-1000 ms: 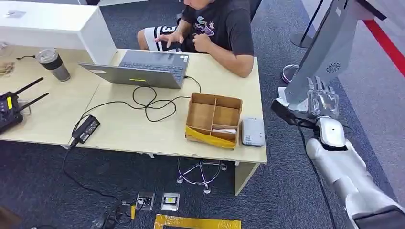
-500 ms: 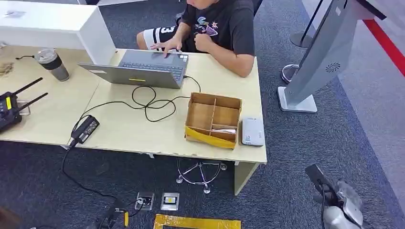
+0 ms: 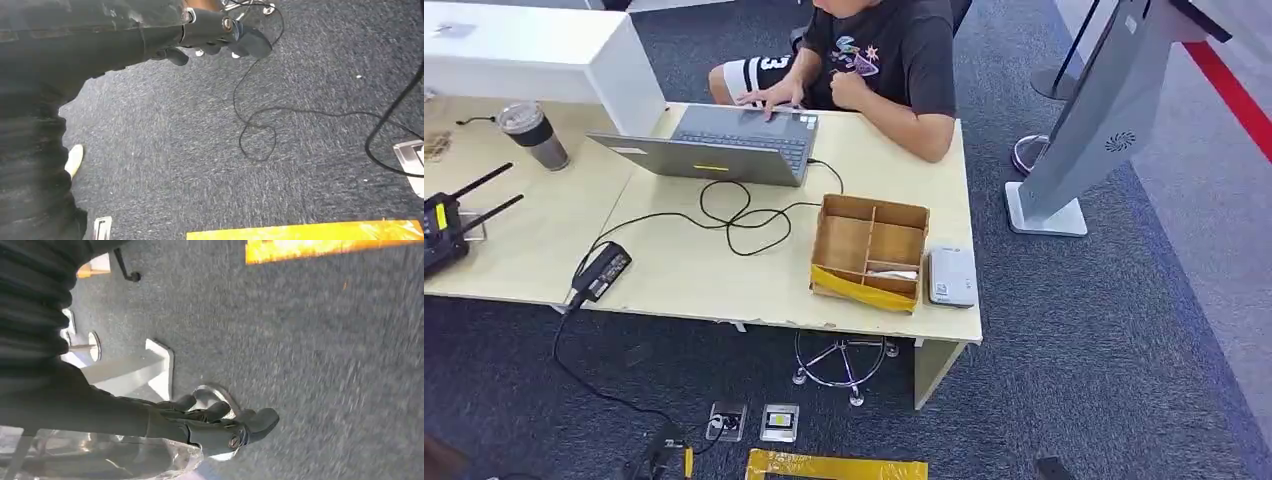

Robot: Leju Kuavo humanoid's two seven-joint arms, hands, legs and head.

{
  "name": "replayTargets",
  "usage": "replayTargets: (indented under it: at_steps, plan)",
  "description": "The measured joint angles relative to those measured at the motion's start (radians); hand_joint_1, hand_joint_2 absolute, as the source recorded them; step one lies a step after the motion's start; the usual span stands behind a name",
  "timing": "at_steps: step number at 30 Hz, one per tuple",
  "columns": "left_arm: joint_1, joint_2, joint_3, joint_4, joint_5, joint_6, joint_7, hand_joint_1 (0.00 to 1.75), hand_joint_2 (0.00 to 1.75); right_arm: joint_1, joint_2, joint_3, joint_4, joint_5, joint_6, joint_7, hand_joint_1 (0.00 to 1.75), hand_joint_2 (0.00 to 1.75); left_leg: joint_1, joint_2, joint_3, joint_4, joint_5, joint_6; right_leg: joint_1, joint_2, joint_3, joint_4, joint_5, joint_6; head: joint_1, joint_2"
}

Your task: Pass the card to the sensor for recognition and then transmit it.

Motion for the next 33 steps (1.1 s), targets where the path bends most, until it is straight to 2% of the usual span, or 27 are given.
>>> replayTargets:
  at_steps: [4,15,33]
  plan:
    - [-0.003,0.0,0.0,0.0,-0.001,0.0,0.004,0.0,1.75,-0.001,0.018,-0.025,0.006,-0.005,0.0,0.05,0.0,1.75,-0.001,0.0,0.0,0.0,0.0,0.0,-0.001,-0.001,0.0,0.0,0.0,0.0,0.0,0.0]
    - [-0.013,-0.004,0.0,0.0,-0.015,-0.011,0.015,0.0,1.75,-0.001,0.03,-0.074,0.017,-0.011,-0.004,0.032,0.0,1.75,-0.001,0.001,0.0,0.0,0.0,0.0,-0.001,0.0,0.0,0.0,0.0,0.0,0.0,0.0]
    - [-0.014,-0.004,0.0,0.0,-0.014,-0.023,0.018,0.0,1.75,0.0,0.036,-0.094,0.023,-0.01,-0.012,0.034,0.0,1.75,-0.001,0.001,0.0,0.0,0.0,0.0,-0.001,0.001,0.0,0.0,0.0,0.0,0.0,0.0]
